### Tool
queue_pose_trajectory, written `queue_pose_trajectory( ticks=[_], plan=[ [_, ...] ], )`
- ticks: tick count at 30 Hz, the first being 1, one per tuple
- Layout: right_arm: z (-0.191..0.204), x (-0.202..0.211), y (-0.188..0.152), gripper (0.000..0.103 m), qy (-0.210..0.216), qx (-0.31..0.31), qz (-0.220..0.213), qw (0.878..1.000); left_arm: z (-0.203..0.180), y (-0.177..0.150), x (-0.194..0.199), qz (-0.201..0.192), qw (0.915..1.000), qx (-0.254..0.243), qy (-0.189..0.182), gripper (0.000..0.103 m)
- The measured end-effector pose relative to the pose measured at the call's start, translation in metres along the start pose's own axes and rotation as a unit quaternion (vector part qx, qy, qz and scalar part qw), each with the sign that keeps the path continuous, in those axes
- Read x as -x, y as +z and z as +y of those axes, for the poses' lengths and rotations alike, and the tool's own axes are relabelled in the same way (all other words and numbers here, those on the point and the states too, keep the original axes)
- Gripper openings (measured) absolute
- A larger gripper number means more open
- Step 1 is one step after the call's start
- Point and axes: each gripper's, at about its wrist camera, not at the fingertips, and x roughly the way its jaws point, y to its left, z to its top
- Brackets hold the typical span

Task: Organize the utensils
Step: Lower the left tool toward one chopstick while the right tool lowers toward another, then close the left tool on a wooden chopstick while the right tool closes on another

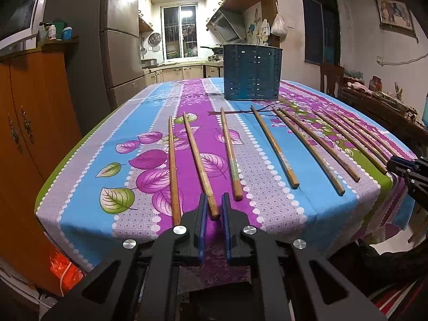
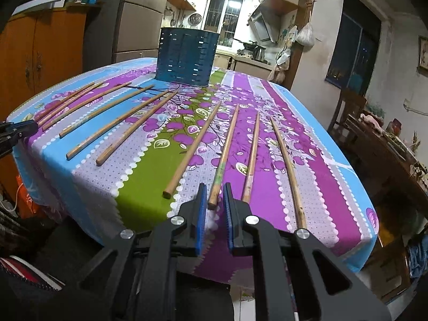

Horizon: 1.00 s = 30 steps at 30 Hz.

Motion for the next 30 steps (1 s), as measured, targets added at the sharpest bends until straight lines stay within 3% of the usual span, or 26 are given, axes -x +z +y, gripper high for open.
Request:
queue_pose_trajectory(
  ticks=[15,30],
  plan=[
    [-0.011,0.017,0.004,0.005,0.020,-0.047,-0.035,0.998,0.000,0.001,0.000,0.001,1.0000,0.002,0.001,0.009],
    [-0.024,0.059,0.044,0.005,0.019,-0.050,-0.127,0.990,0.005,0.046,0.041,-0.070,0.9975,0.004,0.003,0.008]
  ],
)
